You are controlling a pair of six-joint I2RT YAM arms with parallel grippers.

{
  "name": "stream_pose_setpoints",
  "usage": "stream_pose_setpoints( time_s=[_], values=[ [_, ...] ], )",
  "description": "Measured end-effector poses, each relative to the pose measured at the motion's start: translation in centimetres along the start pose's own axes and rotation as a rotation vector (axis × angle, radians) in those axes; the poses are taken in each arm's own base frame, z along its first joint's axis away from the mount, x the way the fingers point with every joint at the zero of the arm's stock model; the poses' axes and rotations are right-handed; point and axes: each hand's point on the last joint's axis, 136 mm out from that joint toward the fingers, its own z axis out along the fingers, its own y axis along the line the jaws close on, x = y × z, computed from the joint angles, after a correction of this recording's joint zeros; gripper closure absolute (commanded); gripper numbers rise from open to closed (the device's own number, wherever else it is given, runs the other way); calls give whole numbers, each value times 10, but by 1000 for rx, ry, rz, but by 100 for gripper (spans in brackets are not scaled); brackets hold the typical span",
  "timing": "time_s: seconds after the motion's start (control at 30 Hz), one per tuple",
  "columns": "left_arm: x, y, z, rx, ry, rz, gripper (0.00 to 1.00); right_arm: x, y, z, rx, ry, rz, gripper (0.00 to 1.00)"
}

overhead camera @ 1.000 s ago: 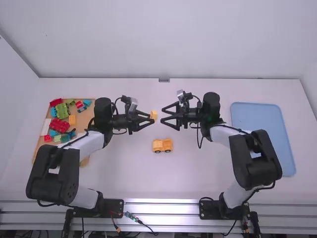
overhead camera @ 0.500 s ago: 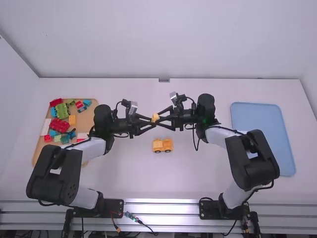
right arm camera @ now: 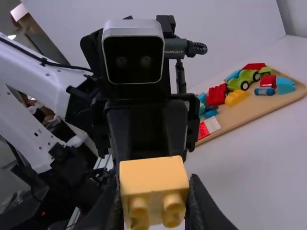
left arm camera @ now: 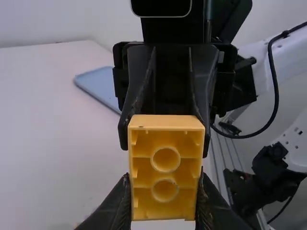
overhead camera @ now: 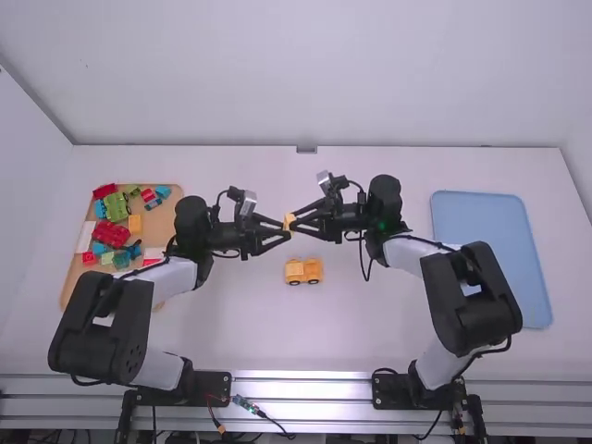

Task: Assemble lego blocks to make yellow taxi

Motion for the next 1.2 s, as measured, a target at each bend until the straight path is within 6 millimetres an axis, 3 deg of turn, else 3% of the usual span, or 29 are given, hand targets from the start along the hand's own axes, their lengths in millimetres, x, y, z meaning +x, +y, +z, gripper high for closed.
stream_pose_setpoints(
  time_s=[0.03, 0.13, 0.2, 0.63, 0.77, 0.83, 1.0, 1.2],
  values=[
    [0, 2, 0, -10, -1, -15, 1, 0, 1, 0, -4, 2, -6, 89],
    [1, 8, 0, -41, -6, -42, 1, 1, 2, 1, -12, 5, -18, 92],
    [4, 13, -1, -69, -5, -72, 1, 0, 2, 0, -12, 5, -25, 100],
    [5, 12, -13, -41, 2, -39, 1, 3, -30, -43, 112, -28, 15, 100],
    [8, 16, -14, -60, 7, -61, 1, 17, -47, -52, 192, -20, 93, 100],
    [11, 19, -14, -73, 11, -68, 1, 34, -59, -55, 272, 9, 183, 100],
    [28, 30, -15, -130, 49, -156, 1, 73, -68, -73, 542, 211, 327, 100],
    [33, 45, -17, -210, 130, -215, 1, 61, -60, -93, 779, 534, 139, 100]
  ],
)
